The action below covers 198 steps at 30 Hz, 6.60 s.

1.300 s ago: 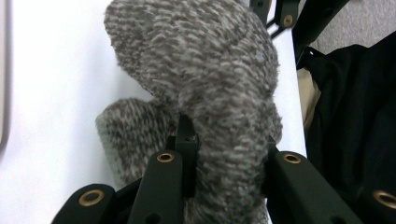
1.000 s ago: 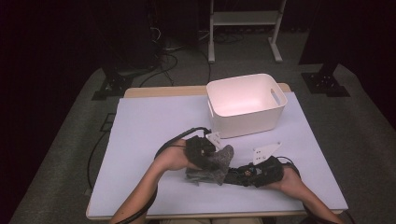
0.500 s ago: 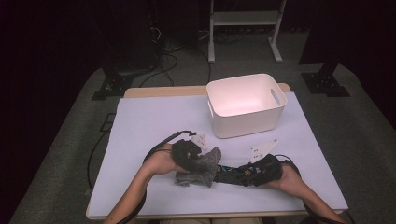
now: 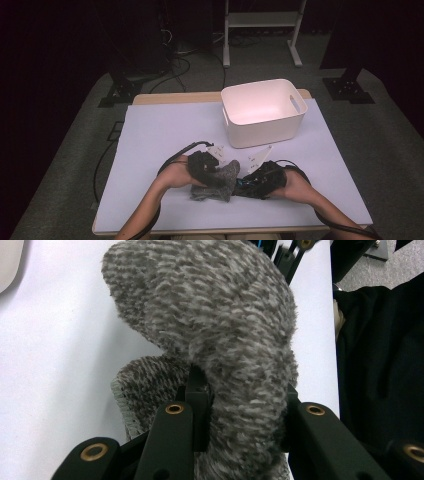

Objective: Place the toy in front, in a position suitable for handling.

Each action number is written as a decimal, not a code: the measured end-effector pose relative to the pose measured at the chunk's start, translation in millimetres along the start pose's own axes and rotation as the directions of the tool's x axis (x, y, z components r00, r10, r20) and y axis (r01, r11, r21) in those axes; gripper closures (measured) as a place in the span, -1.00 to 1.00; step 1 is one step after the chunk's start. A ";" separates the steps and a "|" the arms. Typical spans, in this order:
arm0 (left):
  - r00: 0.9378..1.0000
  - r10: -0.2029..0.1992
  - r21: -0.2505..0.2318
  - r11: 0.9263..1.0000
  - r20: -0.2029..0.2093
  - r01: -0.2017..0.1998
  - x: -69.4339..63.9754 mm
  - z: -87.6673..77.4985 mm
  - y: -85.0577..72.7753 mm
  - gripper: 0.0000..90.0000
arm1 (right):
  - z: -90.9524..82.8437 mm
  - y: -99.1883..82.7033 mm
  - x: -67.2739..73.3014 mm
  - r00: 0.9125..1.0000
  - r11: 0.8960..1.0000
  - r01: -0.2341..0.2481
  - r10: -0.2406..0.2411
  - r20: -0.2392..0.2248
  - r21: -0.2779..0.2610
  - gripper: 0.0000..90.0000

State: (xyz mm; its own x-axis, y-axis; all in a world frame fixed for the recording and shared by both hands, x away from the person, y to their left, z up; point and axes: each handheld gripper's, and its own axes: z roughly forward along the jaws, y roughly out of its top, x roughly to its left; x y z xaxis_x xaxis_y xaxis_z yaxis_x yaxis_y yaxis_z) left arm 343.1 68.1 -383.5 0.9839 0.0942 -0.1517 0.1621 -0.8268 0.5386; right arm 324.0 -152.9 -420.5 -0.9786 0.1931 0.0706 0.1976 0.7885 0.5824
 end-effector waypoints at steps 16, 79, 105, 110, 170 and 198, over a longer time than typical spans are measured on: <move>1.000 -0.023 -0.021 1.000 -0.008 0.023 1.3 -12.0 -7.4 0.57 | 17.4 26.8 -3.9 0.999 0.998 0.039 -0.038 -0.021 0.047 0.26; 0.999 -0.003 0.007 1.000 -0.040 0.003 -0.6 -38.9 9.9 0.56 | -6.8 -6.9 -13.3 0.998 0.966 -0.066 0.068 0.000 -0.249 0.25; 0.999 0.017 -0.009 1.000 -0.044 -0.017 -6.1 -47.7 20.9 0.59 | -30.2 3.1 -2.5 0.999 0.961 -0.009 0.017 0.028 -0.276 0.27; 0.996 0.002 0.001 1.000 -0.090 -0.002 -8.7 -74.6 11.1 0.60 | -16.1 19.8 -7.1 1.000 0.929 -0.029 0.023 -0.019 -0.368 0.27; 0.994 0.103 0.031 0.994 -0.046 -0.102 -30.9 -70.0 58.1 0.60 | -18.2 4.5 12.8 1.000 0.930 0.012 -0.009 0.009 -0.368 0.25; 0.990 0.139 0.018 0.990 -0.034 -0.139 -29.4 -56.8 89.2 0.58 | -16.7 3.8 9.4 1.000 0.919 0.008 -0.002 0.015 -0.395 0.25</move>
State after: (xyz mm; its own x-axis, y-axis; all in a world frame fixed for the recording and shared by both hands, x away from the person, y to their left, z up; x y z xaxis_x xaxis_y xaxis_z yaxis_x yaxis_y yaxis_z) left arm 332.9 23.0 -284.0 0.9989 -0.0035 -0.0471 0.0225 -0.8418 0.5393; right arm 314.6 -157.8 -404.1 -0.9781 0.2001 0.0569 0.1512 0.4957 0.8553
